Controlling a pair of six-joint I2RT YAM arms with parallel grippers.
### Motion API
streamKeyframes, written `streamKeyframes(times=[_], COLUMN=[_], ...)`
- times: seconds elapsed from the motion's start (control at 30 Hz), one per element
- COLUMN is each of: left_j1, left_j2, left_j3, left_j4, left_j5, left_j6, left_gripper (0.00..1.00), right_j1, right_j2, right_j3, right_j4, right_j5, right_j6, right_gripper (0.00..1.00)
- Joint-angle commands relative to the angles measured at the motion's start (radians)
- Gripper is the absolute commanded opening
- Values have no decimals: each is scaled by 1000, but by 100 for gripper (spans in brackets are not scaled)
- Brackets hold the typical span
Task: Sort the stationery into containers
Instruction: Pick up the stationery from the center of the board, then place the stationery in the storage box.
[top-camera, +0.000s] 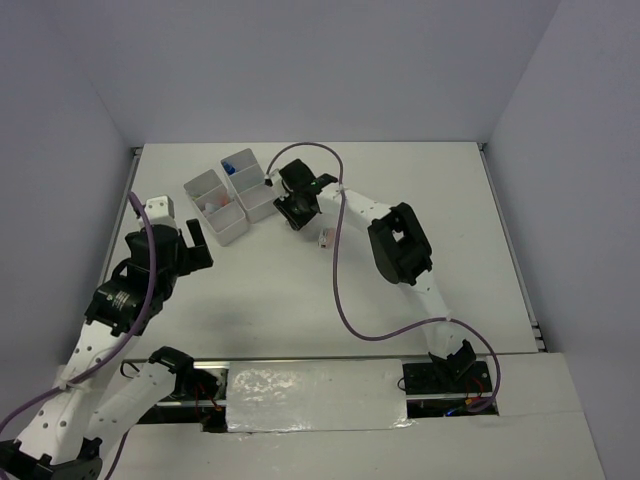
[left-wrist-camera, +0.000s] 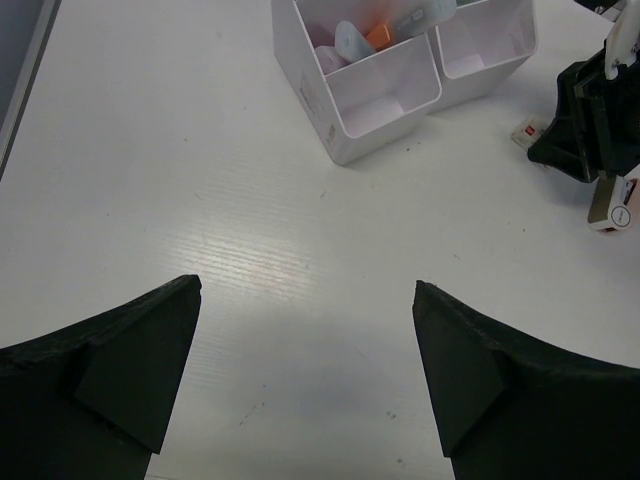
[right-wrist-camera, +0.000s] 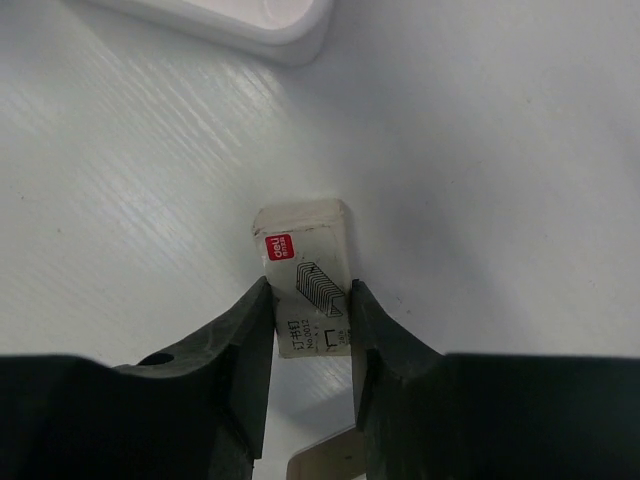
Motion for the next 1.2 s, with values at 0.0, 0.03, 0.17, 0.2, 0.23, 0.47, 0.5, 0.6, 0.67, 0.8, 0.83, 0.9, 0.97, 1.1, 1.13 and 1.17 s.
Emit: streamKeyframes(times=[0.0, 0.03, 0.17, 0.2, 0.23, 0.47, 0.5, 0.6, 0.67, 0.8, 0.83, 0.9, 0.97, 1.1, 1.13, 1.17], left_j1=[5, 5, 5, 5, 5, 5, 5, 5, 5, 4, 5, 5, 5, 5, 5, 5], left_j2=[2, 3, 5, 5, 5, -1, -6, -17, -20, -18, -20, -20, -26, -41, -44, -46], left_j3=[-9, -9, -9, -9, -11, -8, -9, -9, -8, -8, -6, -3, -3, -5, -3, -5], left_j4=[49, 48, 51, 51, 51, 45, 43, 42, 42, 39, 37, 29, 28, 29, 29, 31], left_j5=[17, 17, 25, 26, 28, 12, 9, 0, 0, -8, -12, -24, -29, -35, -35, -37], left_j6=[29, 30, 33, 33, 33, 27, 24, 23, 23, 19, 16, 13, 12, 12, 12, 10], left_gripper=[99, 99, 99, 99, 99, 99, 99, 99, 99, 99, 99, 99, 99, 99, 99, 99], right_j1=[4, 6, 14, 17, 18, 24, 26, 40, 46, 46, 46, 51, 67, 95, 98, 107], right_j2=[-4, -22, -108, -152, -174, -354, -372, -362, -345, -319, -315, -294, -268, -248, -245, -242], right_j3=[25, 16, -59, -88, -101, -228, -243, -247, -225, -237, -250, -239, -188, -171, -181, -190], right_j4=[-39, -37, 6, 27, 36, 189, 217, 265, 279, 332, 374, 385, 351, 342, 354, 365], right_j5=[-35, -38, -42, -38, -22, 45, 85, 177, 248, 326, 323, 330, 361, 409, 410, 416], right_j6=[-19, -11, 47, 90, 122, 614, 665, 889, 1061, 1387, 1449, 1579, 1659, 1753, 1794, 1811], right_gripper=[28, 17, 5, 5, 5, 6, 6, 2, 2, 4, 5, 5, 5, 5, 6, 5])
